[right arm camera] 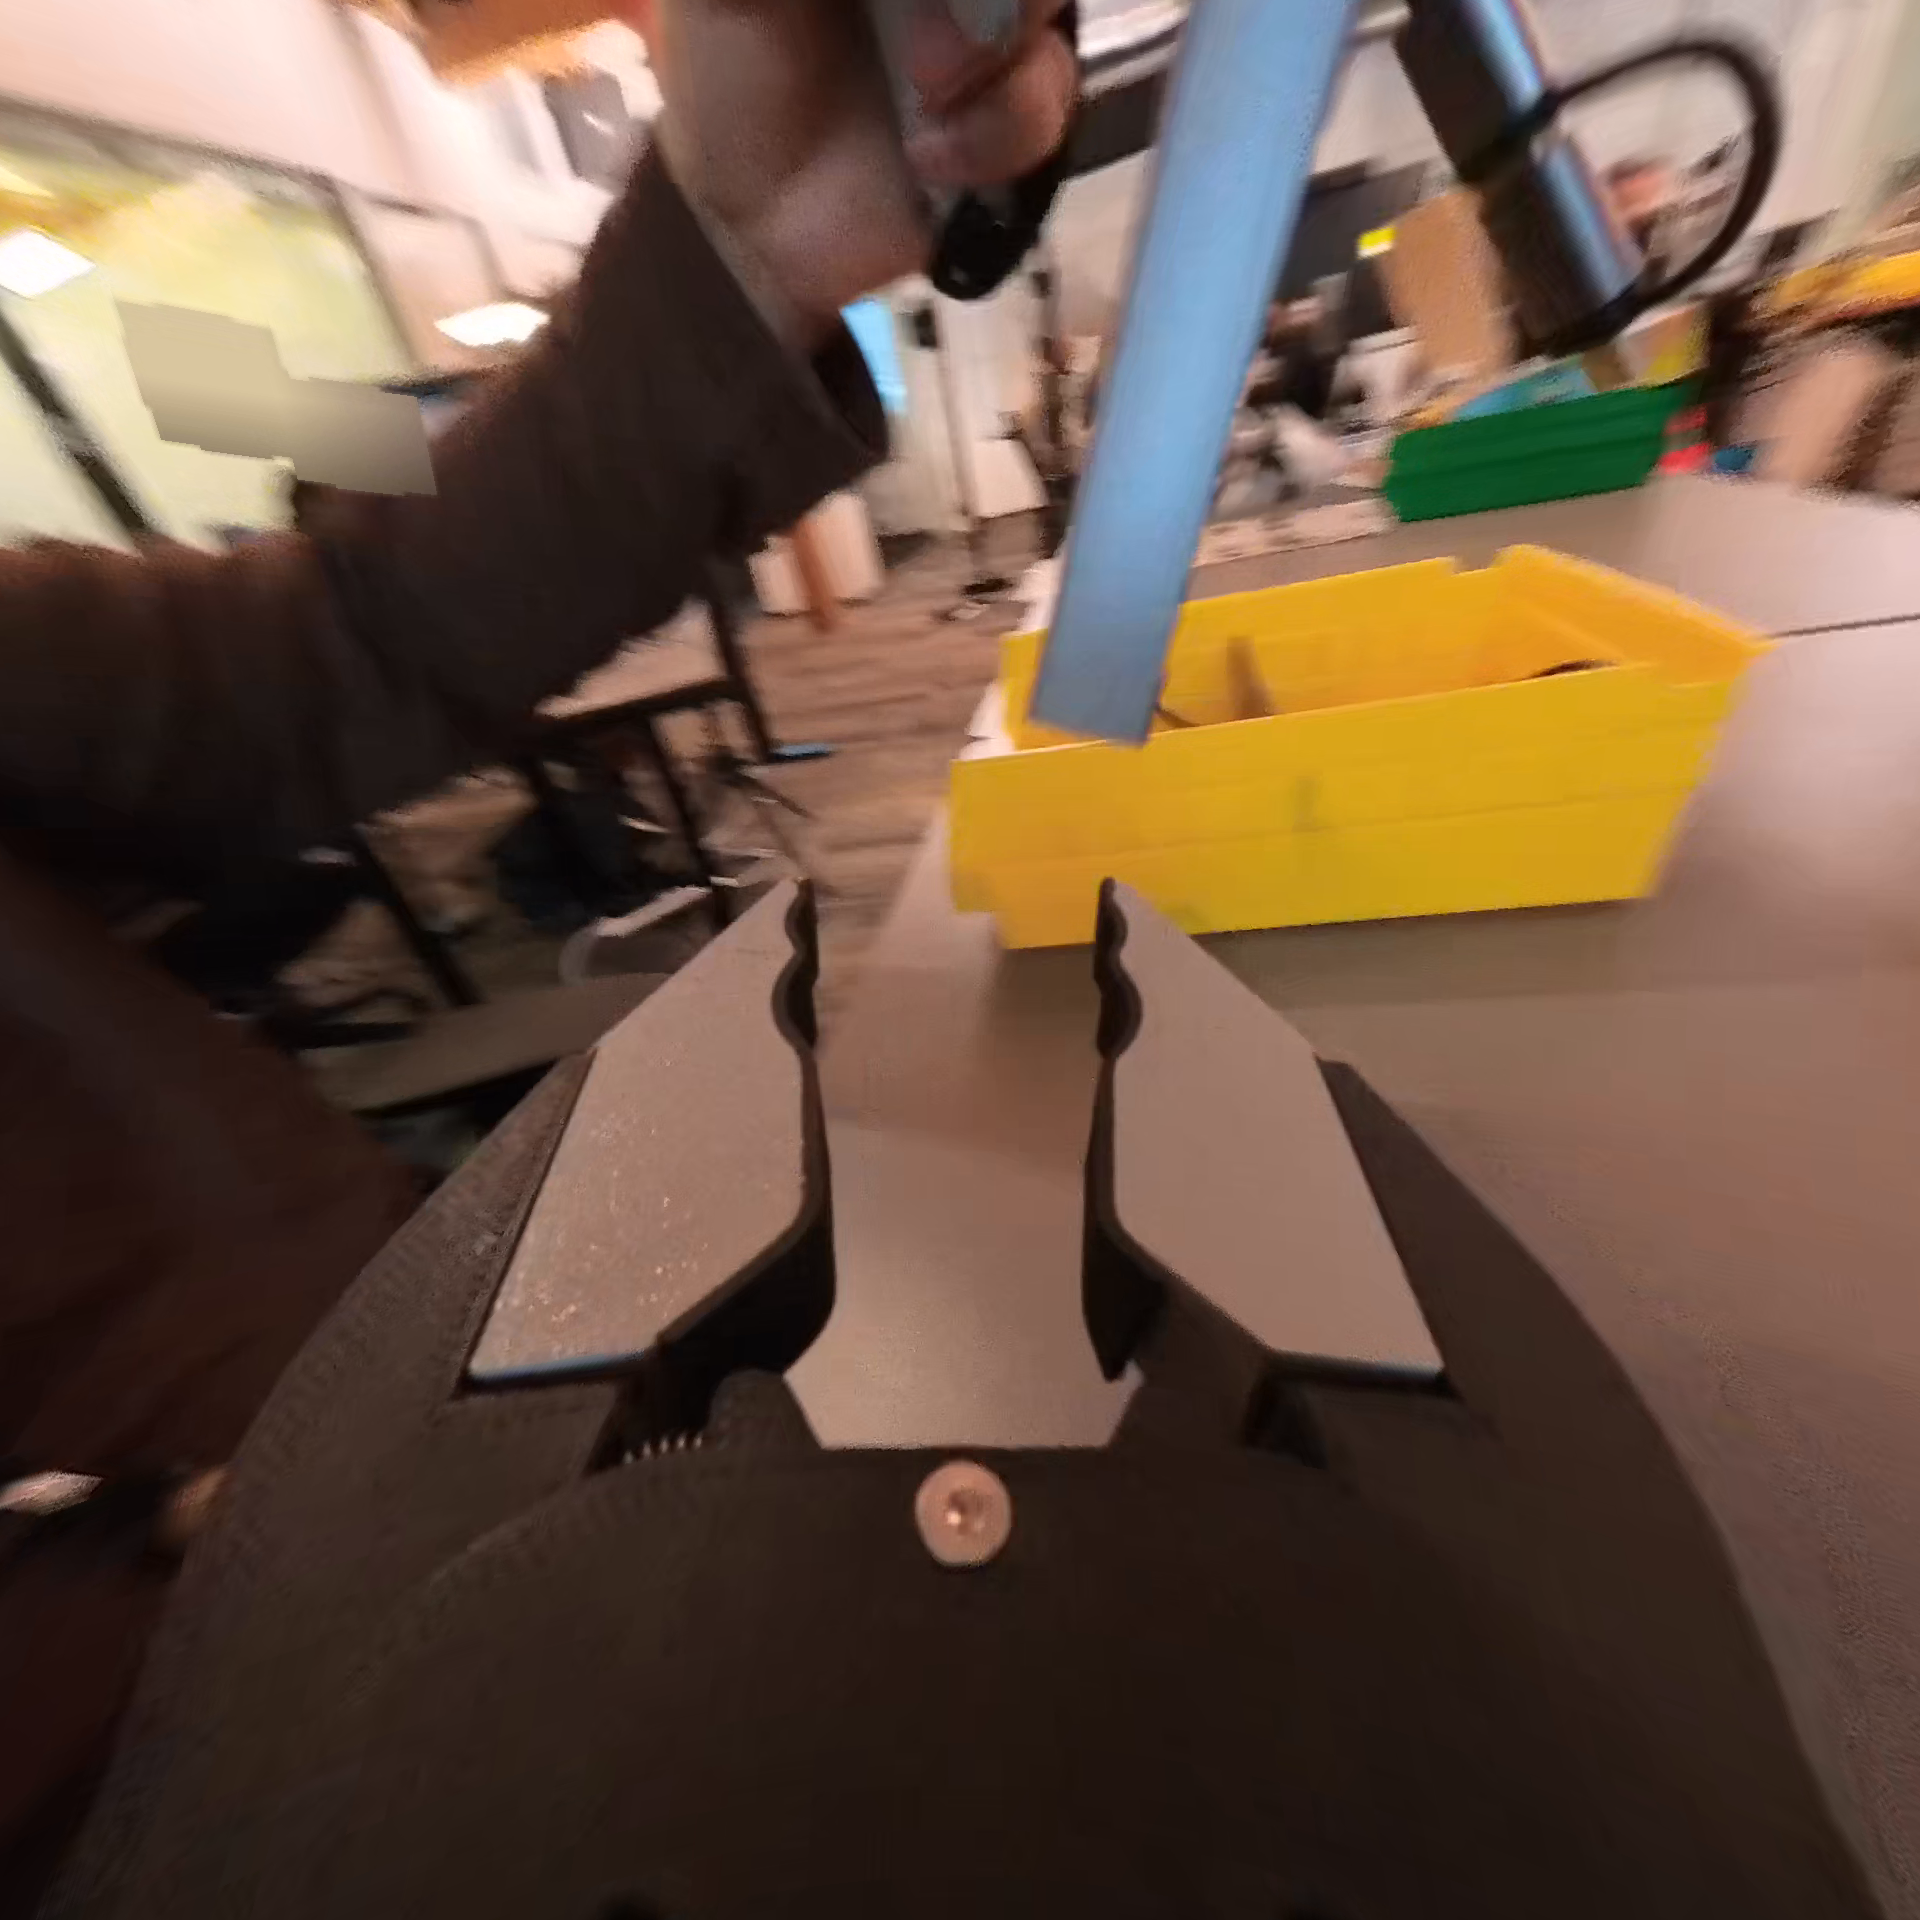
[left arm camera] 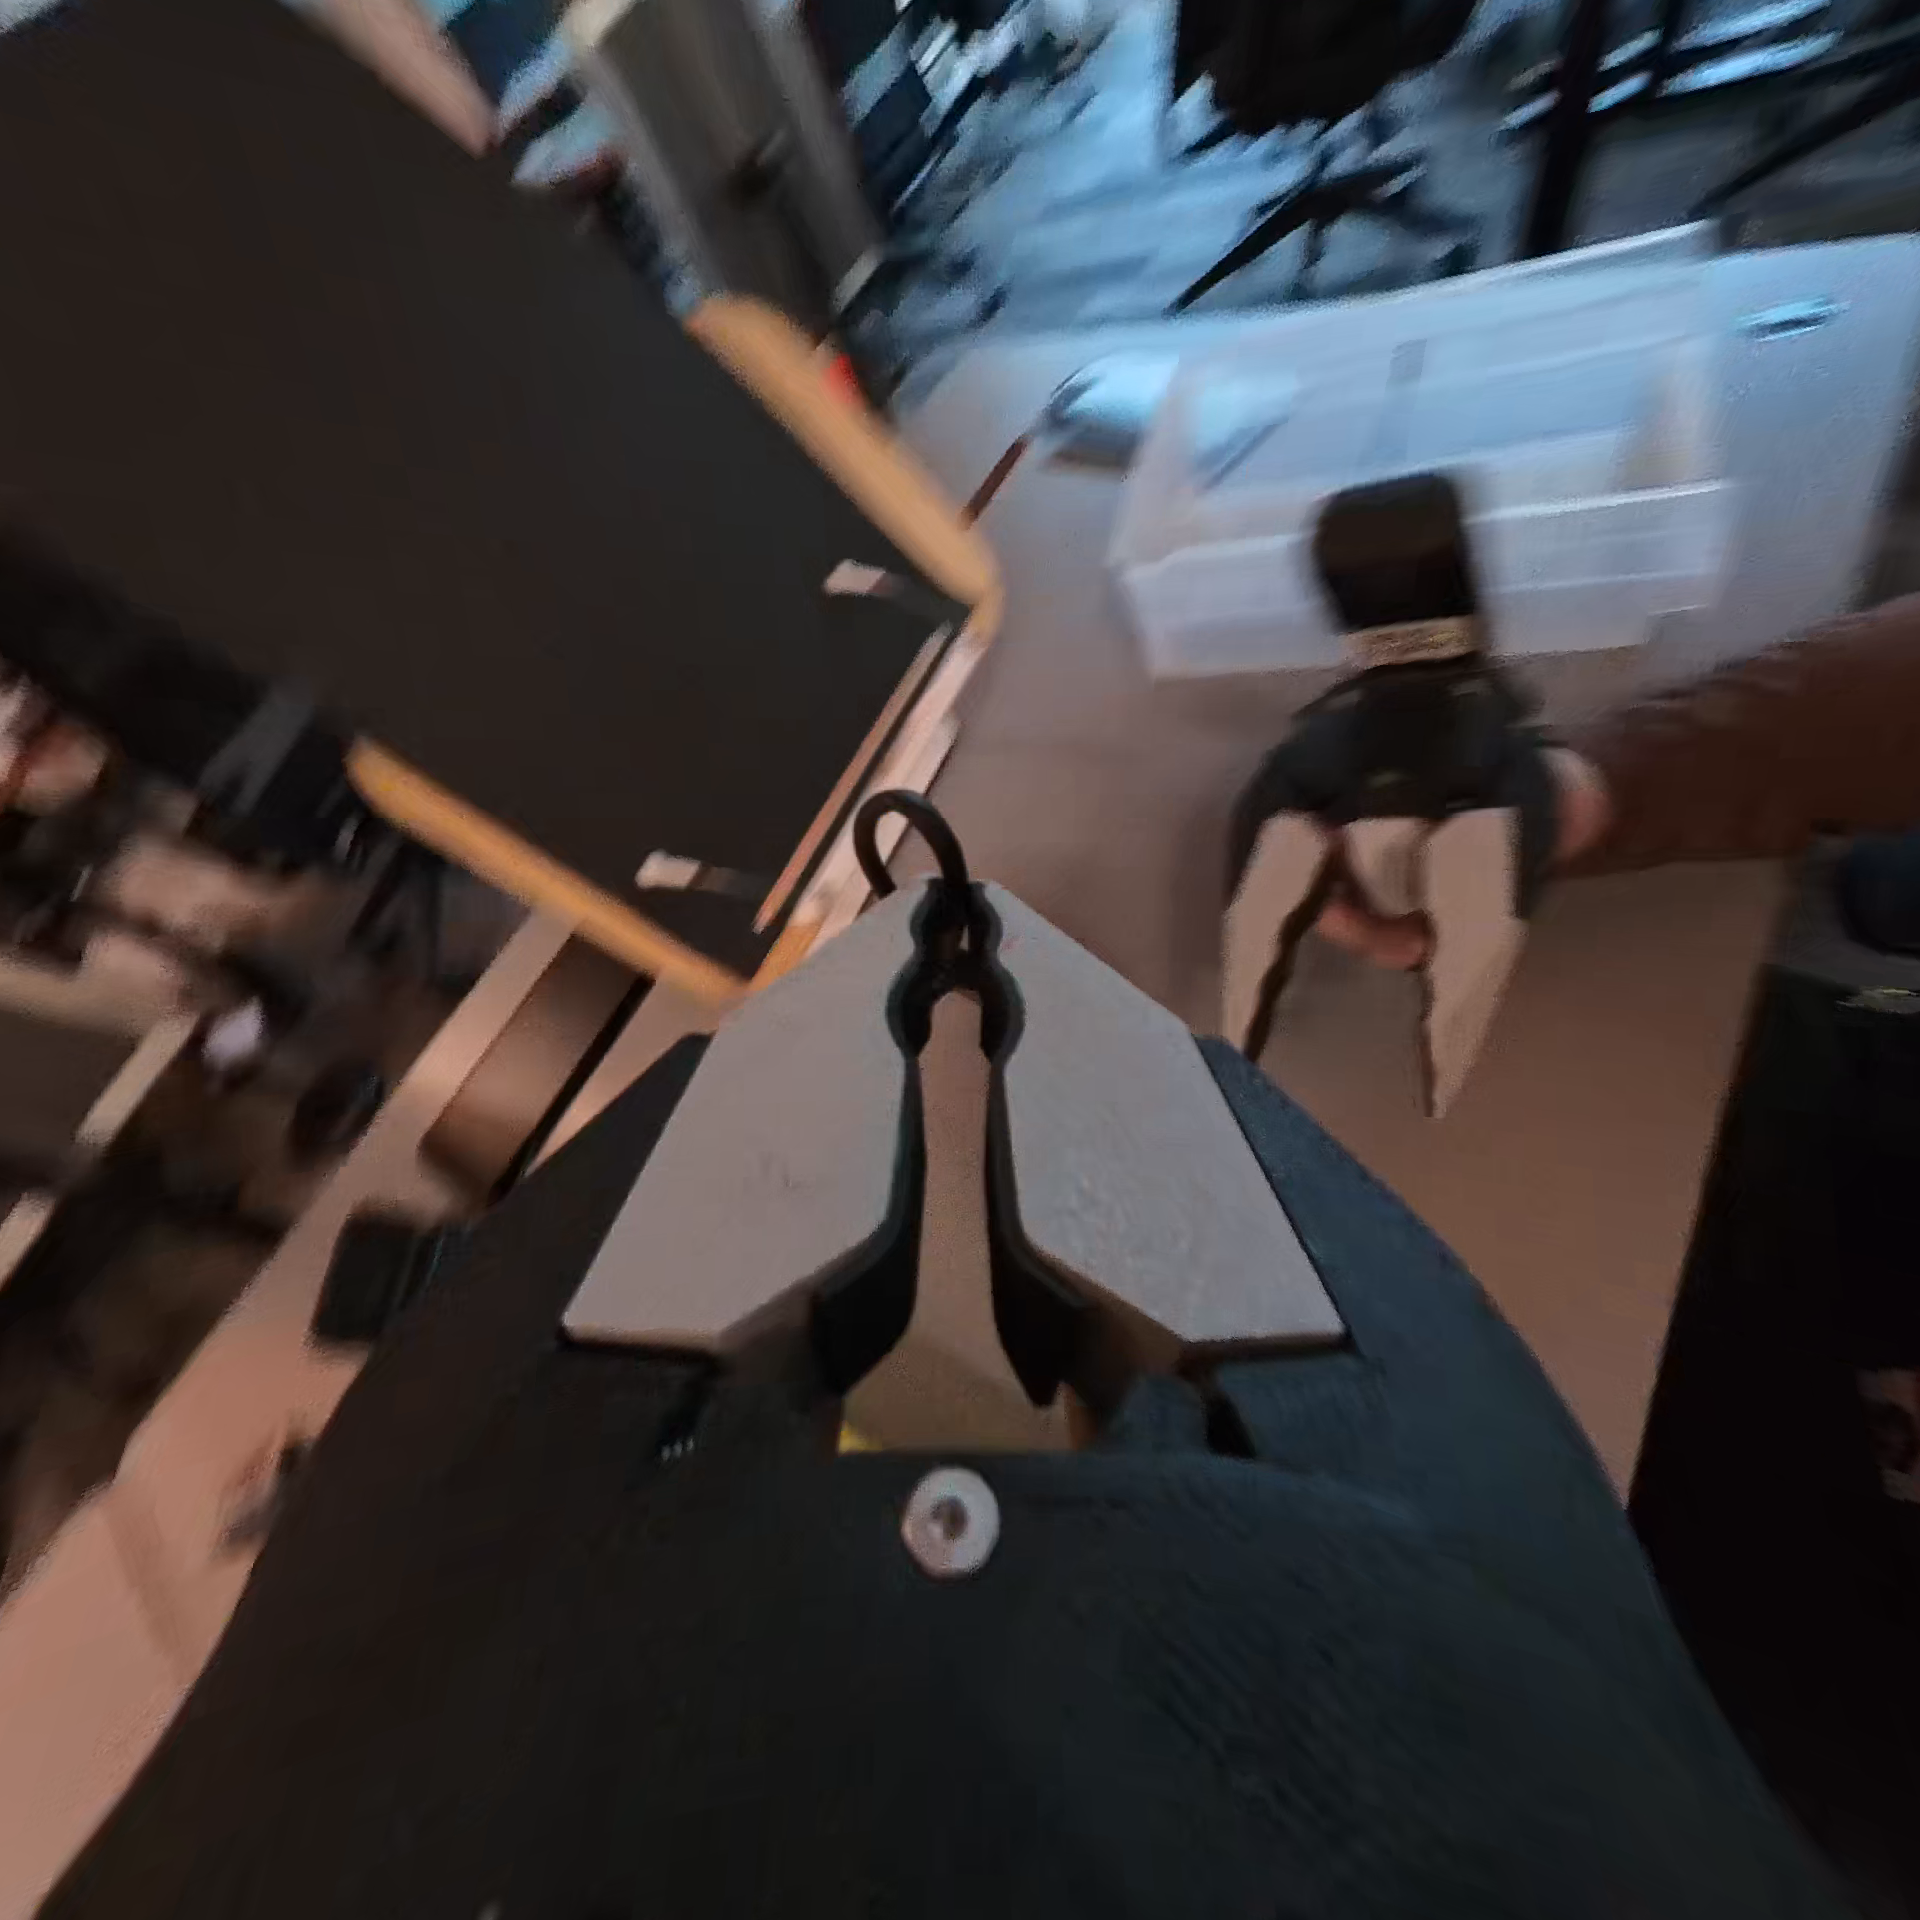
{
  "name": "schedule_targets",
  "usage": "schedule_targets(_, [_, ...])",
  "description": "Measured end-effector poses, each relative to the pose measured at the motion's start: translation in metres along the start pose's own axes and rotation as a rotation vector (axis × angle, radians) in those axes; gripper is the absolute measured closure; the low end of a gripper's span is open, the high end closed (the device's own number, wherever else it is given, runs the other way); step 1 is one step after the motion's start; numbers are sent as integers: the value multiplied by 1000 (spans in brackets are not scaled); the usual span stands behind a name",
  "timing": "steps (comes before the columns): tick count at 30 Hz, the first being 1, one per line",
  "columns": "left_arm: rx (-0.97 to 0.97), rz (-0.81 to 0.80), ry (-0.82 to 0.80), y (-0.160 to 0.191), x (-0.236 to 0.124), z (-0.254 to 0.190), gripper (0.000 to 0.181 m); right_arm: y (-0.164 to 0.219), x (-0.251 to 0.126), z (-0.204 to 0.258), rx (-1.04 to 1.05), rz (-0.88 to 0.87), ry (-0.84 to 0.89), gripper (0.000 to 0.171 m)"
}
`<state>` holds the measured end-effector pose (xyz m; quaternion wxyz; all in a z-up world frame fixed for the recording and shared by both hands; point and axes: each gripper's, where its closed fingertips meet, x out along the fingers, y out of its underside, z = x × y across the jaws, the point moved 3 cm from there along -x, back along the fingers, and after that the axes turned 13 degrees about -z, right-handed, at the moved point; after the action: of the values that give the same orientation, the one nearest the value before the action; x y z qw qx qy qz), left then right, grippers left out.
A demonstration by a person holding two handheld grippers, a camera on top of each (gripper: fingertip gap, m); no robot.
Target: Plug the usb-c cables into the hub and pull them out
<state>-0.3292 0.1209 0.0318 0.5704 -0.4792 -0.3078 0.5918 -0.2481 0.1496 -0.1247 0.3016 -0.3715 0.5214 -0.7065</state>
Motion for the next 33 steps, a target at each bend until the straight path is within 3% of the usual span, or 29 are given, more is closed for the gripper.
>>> schedule_targets(4, [133,-270,310,-23,9,-67,180,-14,-10,34,353,-107,-370,127])
schedule_targets(8, [134,-378,450,-34,5,-94,181,-30,-25,60,407,-165,-584,128])
schedule_targets(12, [131,-423,433,-31,7,-95,180,-27,-14,59,342,-164,-506,130])
schedule_targets(14, [124,-436,408,-28,10,-93,181,-25,-11,54,334,-177,-488,165])
schedule_targets(15, [114,-442,396,-27,12,-92,181,-25,-9,49,329,-174,-468,165])
schedule_targets(17, [75,-418,342,-18,17,-81,180,-20,-8,34,277,-144,-366,165])
schedule_targets(20, [-42,-276,224,14,28,-53,167,-4,-15,-9,56,8,-11,165])
schedule_targets(23, [-254,-102,111,53,30,-23,147,13,-52,-70,-437,379,519,166])
schedule_targets(25, [-365,-37,77,74,26,-14,141,10,-74,-88,-746,572,718,165])
schedule_targets(27, [-394,44,13,95,22,-10,145,13,-84,-98,-908,721,803,165])
schedule_targets(31, [-365,187,10,123,20,-24,145,26,-95,-113,-1006,927,841,165])
schedule_targets(33, [-322,226,-43,131,23,-25,161,30,-102,-116,-1087,1021,816,163])
